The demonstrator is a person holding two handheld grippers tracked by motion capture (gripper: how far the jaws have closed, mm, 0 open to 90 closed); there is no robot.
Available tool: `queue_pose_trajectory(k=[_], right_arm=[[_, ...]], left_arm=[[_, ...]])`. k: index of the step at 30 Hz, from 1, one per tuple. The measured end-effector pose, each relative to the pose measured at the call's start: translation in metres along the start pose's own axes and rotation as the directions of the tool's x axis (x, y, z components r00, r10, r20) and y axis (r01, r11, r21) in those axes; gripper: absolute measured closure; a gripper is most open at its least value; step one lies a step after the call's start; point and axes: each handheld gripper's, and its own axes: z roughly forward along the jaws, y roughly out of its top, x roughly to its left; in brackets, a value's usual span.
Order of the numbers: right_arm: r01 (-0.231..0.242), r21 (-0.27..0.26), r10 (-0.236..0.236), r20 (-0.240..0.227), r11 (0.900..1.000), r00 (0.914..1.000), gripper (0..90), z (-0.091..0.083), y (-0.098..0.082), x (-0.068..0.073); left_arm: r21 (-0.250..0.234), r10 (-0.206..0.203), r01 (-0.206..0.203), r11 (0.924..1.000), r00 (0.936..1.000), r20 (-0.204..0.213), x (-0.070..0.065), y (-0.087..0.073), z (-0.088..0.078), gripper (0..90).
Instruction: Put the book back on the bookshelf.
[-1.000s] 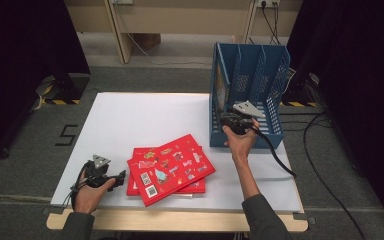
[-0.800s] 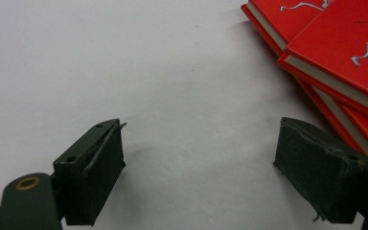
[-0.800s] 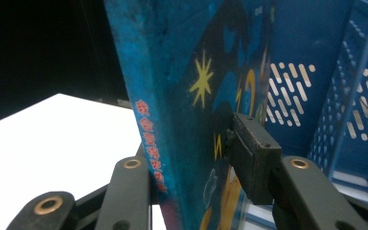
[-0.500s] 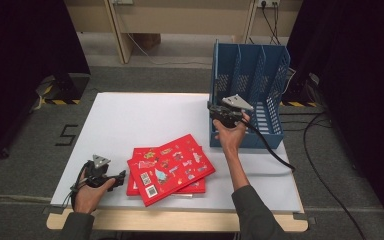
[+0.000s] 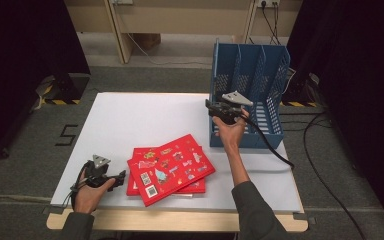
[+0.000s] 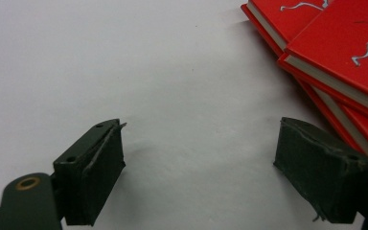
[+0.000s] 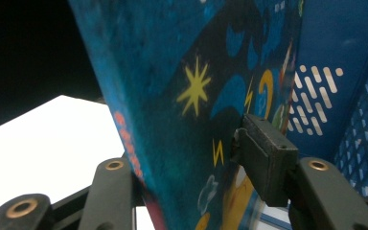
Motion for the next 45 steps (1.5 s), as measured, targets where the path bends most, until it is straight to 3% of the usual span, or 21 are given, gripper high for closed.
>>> queue_pose_trajectory(k=[9,16,22,25,33,35,38,45], right_arm=[[0.022,-0.013,-0.022,-0.06,1.0,0.998,46.5,-0.023,0.001,0.002],[0.051,-0.002,-0.051,-0.077,0.999,0.9958,43.0,-0.052,-0.003,-0.001],[0.035,0.015,-0.033,-0.102,0.999,0.9943,39.6,-0.081,-0.009,-0.006],[0.053,0.014,-0.051,-0.109,0.998,0.9927,39.2,-0.095,-0.015,-0.006],[0.0,0.012,0.002,-0.156,1.0,0.9877,35.1,-0.124,-0.043,-0.005],[0.007,0.041,0.0,-0.153,0.999,0.9882,33.5,-0.126,-0.048,-0.006],[-0.023,0.051,0.031,-0.164,0.998,0.9859,33.4,-0.131,-0.057,-0.007],[-0.017,0.067,0.028,-0.164,0.998,0.986,32.8,-0.138,-0.067,-0.004]], left_arm=[[-0.003,-0.004,0.004,1.0,1.0,-0.002,0.0,0.0,0.0,15.8],[0.0,-0.004,0.004,1.0,1.0,-0.002,0.0,0.0,0.0,15.8],[0.0,-0.007,0.007,1.0,1.0,0.001,0.0,0.0,0.0,15.6],[-0.001,-0.008,0.008,1.0,1.0,-0.002,0.0,0.0,0.0,15.6],[0.0,-0.001,0.001,1.0,1.0,-0.004,-0.001,0.0,0.0,15.6],[-0.002,0.003,-0.003,1.0,1.0,-0.007,-0.001,0.0,-0.001,15.6],[0.001,0.013,-0.013,0.9999,0.9999,-0.009,-0.002,0.0,-0.001,15.7],[-0.01,0.015,-0.015,0.9998,0.9999,-0.005,-0.002,0.001,-0.001,16.0]])
